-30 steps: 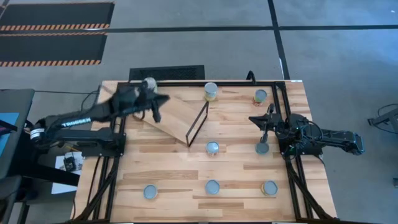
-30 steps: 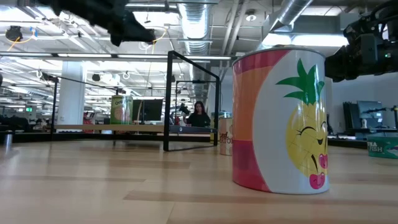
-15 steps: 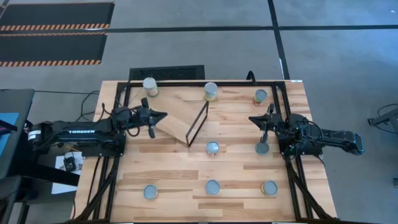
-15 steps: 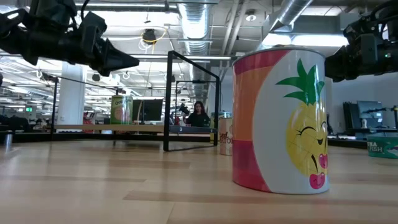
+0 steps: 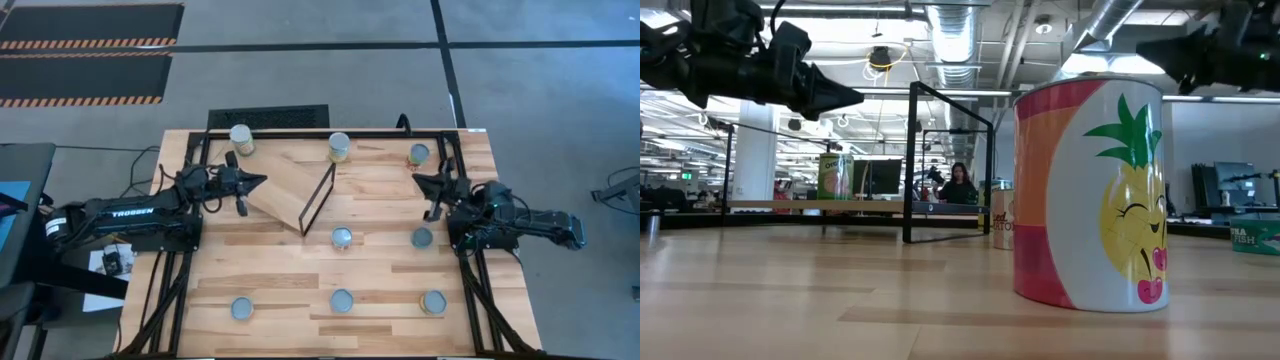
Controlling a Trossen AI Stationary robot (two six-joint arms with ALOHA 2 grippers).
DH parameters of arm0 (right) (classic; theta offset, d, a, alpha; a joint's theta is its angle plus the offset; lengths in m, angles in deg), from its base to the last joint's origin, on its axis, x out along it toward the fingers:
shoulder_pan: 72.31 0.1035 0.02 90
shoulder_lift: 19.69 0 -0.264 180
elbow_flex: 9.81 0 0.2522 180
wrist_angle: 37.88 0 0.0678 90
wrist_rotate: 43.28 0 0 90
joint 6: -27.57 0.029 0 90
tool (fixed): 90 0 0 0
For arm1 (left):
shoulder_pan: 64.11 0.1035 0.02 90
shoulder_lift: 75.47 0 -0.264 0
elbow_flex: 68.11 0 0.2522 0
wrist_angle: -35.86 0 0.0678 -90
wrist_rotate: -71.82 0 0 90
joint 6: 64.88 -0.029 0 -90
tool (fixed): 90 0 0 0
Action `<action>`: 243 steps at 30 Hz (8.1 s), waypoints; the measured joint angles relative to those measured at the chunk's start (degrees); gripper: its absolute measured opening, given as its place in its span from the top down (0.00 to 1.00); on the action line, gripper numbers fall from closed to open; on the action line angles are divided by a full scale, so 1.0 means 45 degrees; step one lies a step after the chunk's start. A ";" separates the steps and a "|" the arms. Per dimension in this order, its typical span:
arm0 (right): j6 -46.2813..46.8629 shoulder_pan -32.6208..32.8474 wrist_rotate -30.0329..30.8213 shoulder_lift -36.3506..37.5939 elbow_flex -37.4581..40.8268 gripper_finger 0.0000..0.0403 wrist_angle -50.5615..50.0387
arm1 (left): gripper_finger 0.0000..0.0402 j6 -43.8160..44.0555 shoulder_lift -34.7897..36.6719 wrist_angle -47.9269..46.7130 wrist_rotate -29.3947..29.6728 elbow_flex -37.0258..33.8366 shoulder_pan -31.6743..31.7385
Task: Pick and place cans onto a shelf
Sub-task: Put the canned spaghetti sauce on the shelf
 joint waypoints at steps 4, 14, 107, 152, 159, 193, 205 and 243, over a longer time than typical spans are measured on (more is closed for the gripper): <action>0.0027 -0.0365 0.2202 -0.0394 -0.0627 0.98 -0.1098 | 1.00 -0.0122 0.0000 0.0000 -0.0017 0.0000 0.0243; 0.3902 -0.2401 0.4874 -0.4525 -0.3609 0.99 -0.7173 | 1.00 -0.0166 -0.0005 -0.0077 -0.0009 0.0010 0.0525; -0.2100 -0.1077 -0.3601 -2.9304 -2.9331 0.96 -1.6764 | 1.00 -0.0457 -0.0005 -0.1171 0.0205 0.0010 0.0520; -0.2274 -0.0922 -0.4161 -2.9148 -2.9152 0.78 -1.6789 | 1.00 -0.0462 -0.0003 -0.1187 0.0178 0.0010 0.0515; -0.2903 -0.0927 -0.4156 -2.6813 -2.9272 0.97 -1.7621 | 1.00 -0.0666 -0.0005 -0.1500 -0.0718 0.0012 0.0515; 0.0049 -0.2315 -0.3758 -1.2886 -0.6259 0.98 -0.0381 | 0.97 -0.1742 -0.3975 -0.9004 0.1010 0.6200 -0.0890; -0.0518 -0.1929 -0.3770 -1.3250 -0.5750 0.98 -0.0139 | 0.72 -0.3725 -0.7538 -1.2152 0.3431 0.9579 -0.1471; -0.0868 -0.1947 -0.3776 -1.3236 -0.5755 0.98 0.0287 | 0.99 -0.0400 -0.7936 -1.3440 0.3464 1.0190 0.2518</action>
